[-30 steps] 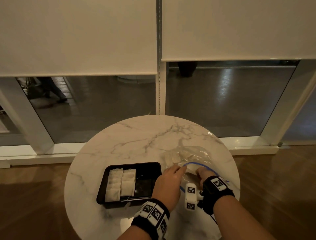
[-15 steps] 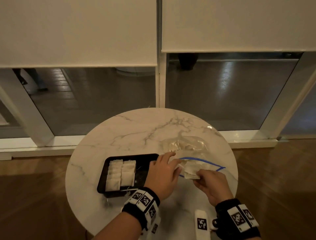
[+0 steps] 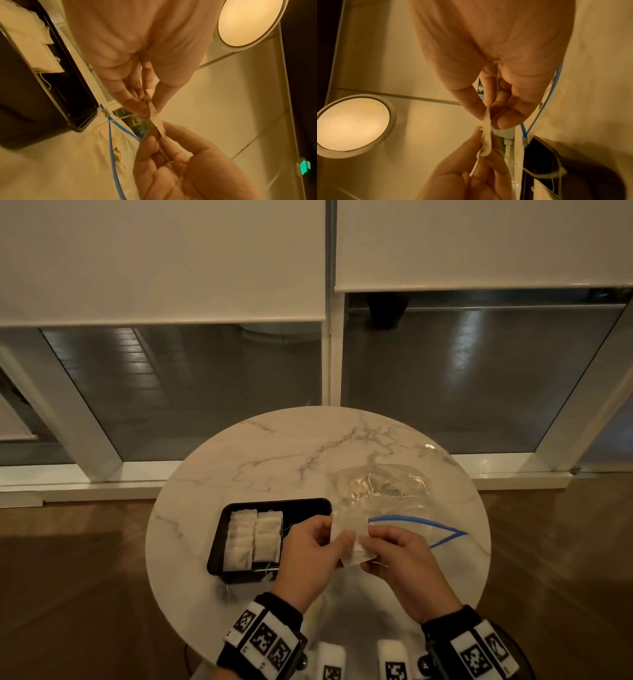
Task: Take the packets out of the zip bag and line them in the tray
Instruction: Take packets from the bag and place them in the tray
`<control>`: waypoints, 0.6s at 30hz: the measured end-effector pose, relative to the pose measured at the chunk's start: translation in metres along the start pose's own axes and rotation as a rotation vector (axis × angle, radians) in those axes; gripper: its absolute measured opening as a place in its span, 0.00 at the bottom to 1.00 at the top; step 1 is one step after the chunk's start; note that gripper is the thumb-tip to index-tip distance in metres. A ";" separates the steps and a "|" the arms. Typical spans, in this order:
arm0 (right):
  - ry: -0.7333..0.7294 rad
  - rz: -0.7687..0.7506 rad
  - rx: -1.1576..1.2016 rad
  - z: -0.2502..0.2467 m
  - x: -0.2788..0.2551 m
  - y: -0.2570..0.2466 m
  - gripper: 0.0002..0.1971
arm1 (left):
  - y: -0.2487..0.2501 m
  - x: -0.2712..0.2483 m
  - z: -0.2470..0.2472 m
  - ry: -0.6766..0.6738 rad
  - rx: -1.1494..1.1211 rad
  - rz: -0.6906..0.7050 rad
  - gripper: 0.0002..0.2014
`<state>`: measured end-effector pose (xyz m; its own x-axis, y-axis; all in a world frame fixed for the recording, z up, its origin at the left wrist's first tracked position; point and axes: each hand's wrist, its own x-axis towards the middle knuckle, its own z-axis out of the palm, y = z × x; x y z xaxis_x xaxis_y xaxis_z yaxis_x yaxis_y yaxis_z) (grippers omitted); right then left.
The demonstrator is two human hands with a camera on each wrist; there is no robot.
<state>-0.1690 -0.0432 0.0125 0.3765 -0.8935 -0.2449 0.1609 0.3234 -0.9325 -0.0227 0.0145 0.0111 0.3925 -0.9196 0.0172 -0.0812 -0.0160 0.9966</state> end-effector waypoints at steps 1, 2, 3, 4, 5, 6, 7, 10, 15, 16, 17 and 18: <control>0.004 -0.014 -0.001 0.004 0.000 0.003 0.05 | -0.001 -0.001 -0.003 0.022 -0.029 -0.004 0.05; -0.002 -0.027 0.000 0.007 0.000 0.005 0.06 | -0.003 -0.001 -0.007 0.041 -0.060 -0.012 0.05; -0.020 -0.038 -0.004 0.010 0.000 0.006 0.07 | -0.003 -0.002 -0.010 0.058 -0.090 -0.016 0.06; -0.047 -0.047 -0.014 0.013 -0.001 0.008 0.07 | -0.003 -0.003 -0.013 0.075 -0.109 -0.015 0.06; -0.072 -0.052 -0.027 0.016 -0.002 0.009 0.08 | -0.003 -0.004 -0.016 0.093 -0.121 -0.010 0.07; -0.083 -0.056 -0.039 0.018 -0.002 0.011 0.09 | -0.003 -0.004 -0.018 0.106 -0.125 -0.006 0.07; -0.087 -0.059 -0.051 0.019 -0.002 0.012 0.10 | -0.003 -0.005 -0.020 0.117 -0.128 -0.005 0.07; -0.095 -0.056 -0.062 0.021 0.001 0.017 0.12 | -0.003 -0.009 -0.024 0.130 -0.154 -0.019 0.07; -0.084 -0.075 -0.052 0.023 0.002 0.022 0.11 | -0.002 -0.014 -0.028 0.181 -0.285 -0.084 0.08; -0.074 -0.082 -0.045 0.023 0.002 0.023 0.11 | -0.001 -0.014 -0.029 0.195 -0.317 -0.096 0.08; -0.061 -0.088 -0.037 0.023 0.002 0.023 0.11 | -0.002 -0.014 -0.030 0.211 -0.336 -0.102 0.07; -0.050 -0.094 -0.030 0.023 0.003 0.024 0.10 | -0.002 -0.014 -0.032 0.228 -0.346 -0.103 0.07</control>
<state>-0.1426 -0.0308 -0.0042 0.4061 -0.9026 -0.1429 0.1706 0.2285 -0.9585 0.0009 0.0401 0.0114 0.5786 -0.8089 -0.1049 0.2660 0.0655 0.9617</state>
